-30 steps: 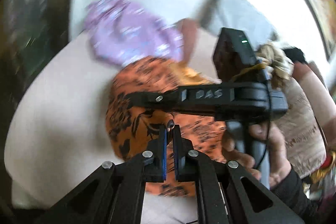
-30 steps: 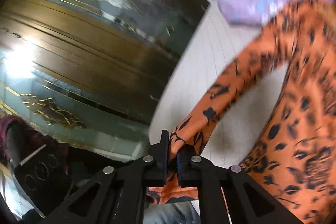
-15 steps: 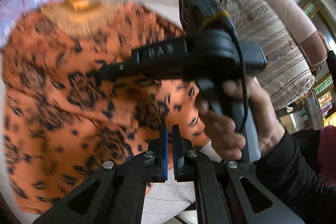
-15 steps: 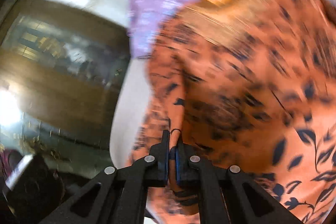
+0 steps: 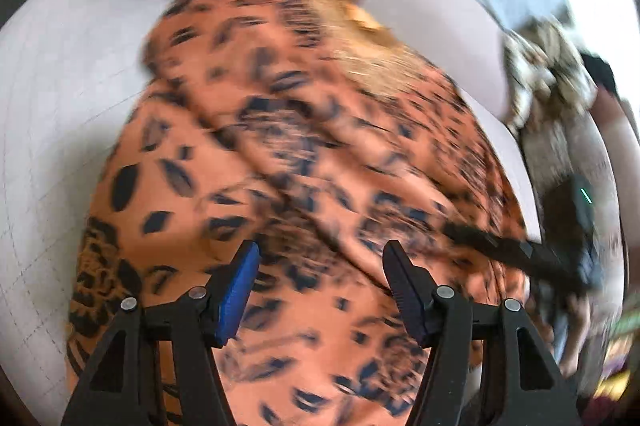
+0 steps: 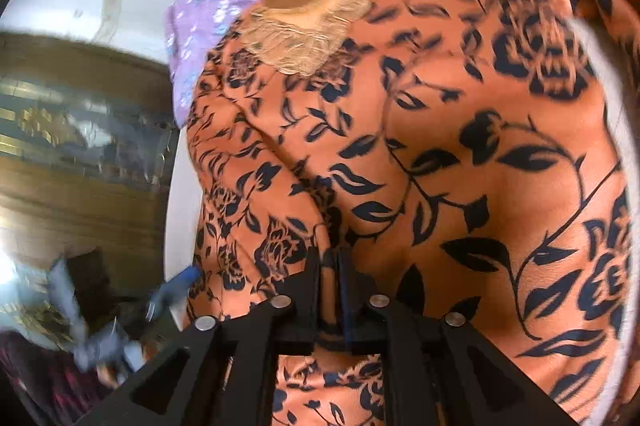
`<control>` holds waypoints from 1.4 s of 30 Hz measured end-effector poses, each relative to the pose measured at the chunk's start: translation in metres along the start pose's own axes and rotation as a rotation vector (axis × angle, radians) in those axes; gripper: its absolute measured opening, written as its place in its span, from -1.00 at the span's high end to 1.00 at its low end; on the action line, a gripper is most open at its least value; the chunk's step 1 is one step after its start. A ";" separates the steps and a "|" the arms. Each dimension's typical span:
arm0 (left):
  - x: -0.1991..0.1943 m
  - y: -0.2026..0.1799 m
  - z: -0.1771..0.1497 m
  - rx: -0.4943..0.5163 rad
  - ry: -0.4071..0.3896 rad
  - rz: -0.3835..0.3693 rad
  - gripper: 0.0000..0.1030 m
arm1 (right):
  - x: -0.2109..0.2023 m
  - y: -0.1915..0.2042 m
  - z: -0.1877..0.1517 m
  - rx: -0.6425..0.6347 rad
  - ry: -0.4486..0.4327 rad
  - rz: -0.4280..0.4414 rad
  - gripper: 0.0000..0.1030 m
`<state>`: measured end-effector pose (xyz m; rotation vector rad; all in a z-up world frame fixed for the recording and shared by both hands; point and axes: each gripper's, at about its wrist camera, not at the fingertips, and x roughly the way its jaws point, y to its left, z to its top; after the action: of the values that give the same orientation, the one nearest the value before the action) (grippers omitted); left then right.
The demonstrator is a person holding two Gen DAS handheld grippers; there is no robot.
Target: Fold small clothes
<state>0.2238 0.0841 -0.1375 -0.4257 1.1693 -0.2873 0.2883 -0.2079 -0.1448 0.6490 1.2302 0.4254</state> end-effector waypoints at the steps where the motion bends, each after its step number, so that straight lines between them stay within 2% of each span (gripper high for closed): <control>1: 0.003 0.010 0.001 -0.034 0.010 -0.001 -0.27 | 0.002 0.002 0.001 -0.013 -0.001 -0.015 0.32; 2: 0.004 0.016 0.001 -0.055 0.017 -0.012 -0.27 | 0.001 0.004 -0.002 -0.024 0.000 -0.039 -0.25; 3: 0.004 0.016 0.000 -0.072 0.023 -0.021 -0.26 | 0.006 0.003 -0.001 -0.029 -0.006 -0.055 -0.36; 4: 0.008 0.017 0.002 -0.083 0.034 -0.028 -0.24 | 0.005 0.004 -0.001 -0.032 -0.010 -0.063 -0.36; 6: 0.020 0.012 0.006 -0.094 0.049 -0.030 -0.17 | 0.002 0.003 -0.001 -0.031 -0.021 -0.074 -0.14; 7: 0.026 0.006 0.007 -0.080 0.059 -0.025 -0.11 | 0.005 0.003 0.000 -0.024 -0.020 -0.074 0.18; 8: 0.037 0.002 0.007 -0.072 0.067 -0.014 0.01 | 0.003 0.000 0.000 -0.015 -0.020 -0.063 0.33; 9: 0.041 -0.001 0.010 -0.066 0.067 0.013 0.18 | 0.001 -0.001 0.000 -0.006 -0.022 -0.051 0.37; 10: 0.047 -0.005 0.015 -0.059 0.060 0.039 0.34 | -0.001 -0.004 0.001 -0.004 -0.021 -0.046 0.57; 11: 0.056 -0.008 0.021 -0.055 0.064 0.056 0.70 | -0.006 -0.002 0.000 0.007 -0.018 -0.029 0.78; 12: 0.060 -0.011 0.023 -0.056 0.066 0.053 0.80 | -0.009 -0.003 0.000 0.024 -0.019 0.001 0.82; 14: 0.049 -0.015 0.022 -0.065 0.056 0.051 0.94 | -0.026 0.009 -0.003 0.040 -0.028 0.116 0.85; 17: 0.029 -0.010 0.016 -0.067 0.063 -0.011 0.94 | -0.050 0.020 -0.021 0.065 -0.042 0.193 0.85; 19: 0.034 -0.005 0.013 -0.077 0.098 0.002 0.94 | -0.057 0.014 -0.037 0.092 -0.055 0.167 0.85; 21: 0.052 -0.005 0.011 -0.039 0.125 0.065 0.91 | -0.039 -0.004 -0.046 0.114 -0.031 0.050 0.85; 22: 0.058 -0.006 0.010 -0.034 0.128 0.085 0.90 | -0.030 -0.010 -0.046 0.106 -0.006 0.006 0.78; 24: 0.052 -0.012 0.009 -0.006 0.109 0.095 0.83 | -0.004 -0.027 -0.045 0.115 0.063 -0.101 0.78; 25: 0.042 -0.017 0.011 0.023 0.095 0.087 0.75 | -0.005 -0.026 -0.045 0.108 0.066 -0.101 0.78; 26: 0.032 -0.021 0.012 0.038 0.079 0.070 0.46 | -0.015 -0.018 -0.044 0.080 0.039 -0.080 0.78; 27: 0.017 -0.021 0.015 0.037 0.048 0.049 0.05 | -0.031 -0.003 -0.044 0.016 -0.012 -0.075 0.77; 28: 0.004 -0.018 0.019 0.021 0.019 0.039 -0.10 | -0.042 0.007 -0.045 -0.017 -0.045 -0.087 0.45; 29: -0.013 -0.013 0.024 -0.003 -0.016 0.034 -0.21 | -0.058 0.023 -0.046 -0.058 -0.095 -0.121 -0.29; 30: -0.027 -0.006 0.032 -0.024 -0.048 0.032 -0.22 | -0.075 0.042 -0.047 -0.101 -0.155 -0.155 -0.62; 31: -0.036 0.001 0.042 -0.048 -0.061 0.033 -0.23 | -0.086 0.059 -0.046 -0.143 -0.202 -0.158 -0.74; 32: -0.043 0.013 0.055 -0.091 -0.070 0.024 -0.26 | -0.092 0.078 -0.043 -0.198 -0.198 -0.130 -0.74; 34: -0.048 0.047 0.084 -0.237 -0.092 0.032 -0.28 | -0.092 0.109 -0.024 -0.267 -0.161 -0.065 -0.74; 36: -0.043 0.073 0.107 -0.331 -0.105 0.047 -0.27 | -0.086 0.149 0.008 -0.342 -0.176 -0.019 -0.74; 37: -0.038 0.083 0.117 -0.356 -0.101 0.042 -0.27 | -0.082 0.159 0.016 -0.364 -0.168 0.000 -0.74; 39: -0.023 0.102 0.131 -0.390 -0.101 0.044 -0.25 | -0.057 0.186 0.054 -0.400 -0.145 0.056 -0.74; 41: 0.003 0.112 0.137 -0.417 -0.086 0.041 -0.21 | -0.018 0.202 0.098 -0.391 -0.082 0.095 -0.71; 42: 0.017 0.119 0.135 -0.455 -0.061 0.001 -0.13 | -0.002 0.204 0.113 -0.382 -0.065 0.101 -0.71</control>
<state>0.3549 0.2054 -0.1628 -0.8256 1.1731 -0.0030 0.4042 -0.0814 0.0134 0.3941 1.0200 0.6987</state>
